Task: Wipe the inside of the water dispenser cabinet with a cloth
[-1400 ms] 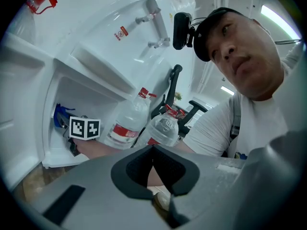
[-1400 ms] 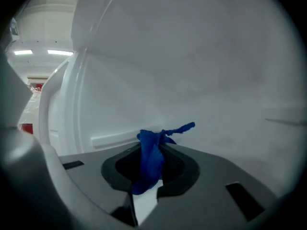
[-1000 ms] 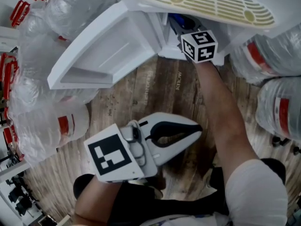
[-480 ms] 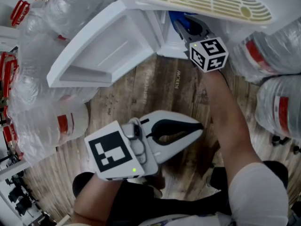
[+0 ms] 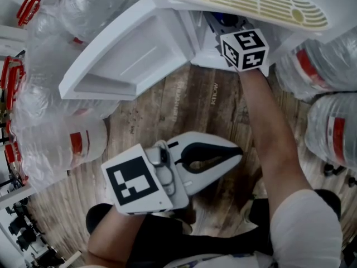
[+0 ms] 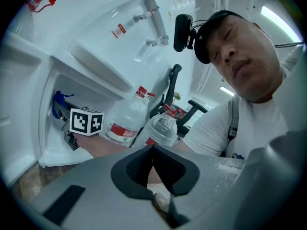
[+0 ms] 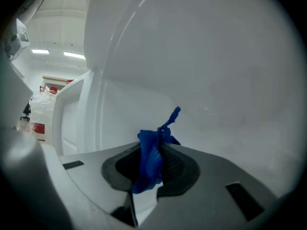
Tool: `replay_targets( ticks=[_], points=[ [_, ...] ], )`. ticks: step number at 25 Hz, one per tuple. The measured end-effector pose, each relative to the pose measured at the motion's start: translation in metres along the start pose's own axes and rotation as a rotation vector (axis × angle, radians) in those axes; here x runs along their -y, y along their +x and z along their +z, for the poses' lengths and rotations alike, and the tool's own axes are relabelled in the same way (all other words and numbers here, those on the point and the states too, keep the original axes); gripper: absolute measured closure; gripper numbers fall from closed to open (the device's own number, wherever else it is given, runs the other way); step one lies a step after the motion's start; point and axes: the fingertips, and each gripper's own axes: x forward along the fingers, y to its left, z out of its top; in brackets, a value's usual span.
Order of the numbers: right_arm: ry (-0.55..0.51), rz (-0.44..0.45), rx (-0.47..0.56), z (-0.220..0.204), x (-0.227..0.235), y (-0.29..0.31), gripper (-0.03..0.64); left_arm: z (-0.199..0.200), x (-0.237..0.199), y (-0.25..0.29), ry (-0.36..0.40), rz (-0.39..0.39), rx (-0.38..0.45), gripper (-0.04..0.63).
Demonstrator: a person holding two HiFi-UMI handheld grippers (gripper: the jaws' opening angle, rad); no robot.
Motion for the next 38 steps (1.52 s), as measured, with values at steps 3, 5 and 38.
replay_targets(
  ticks=[3,5,38],
  points=[
    [-0.011,0.023,0.012,-0.001,-0.015,-0.008,0.546,0.0,0.001,0.0,0.0,-0.008,0.002,0.592],
    [-0.025,0.041,0.021,-0.002,-0.027,-0.016,0.546,0.001,0.002,0.0,-0.001,-0.014,0.006,0.592],
    [-0.107,0.003,0.198,0.068,-0.063,-0.04,0.548,0.0,0.004,0.0,-0.001,-0.044,0.007,0.592]
  ],
)
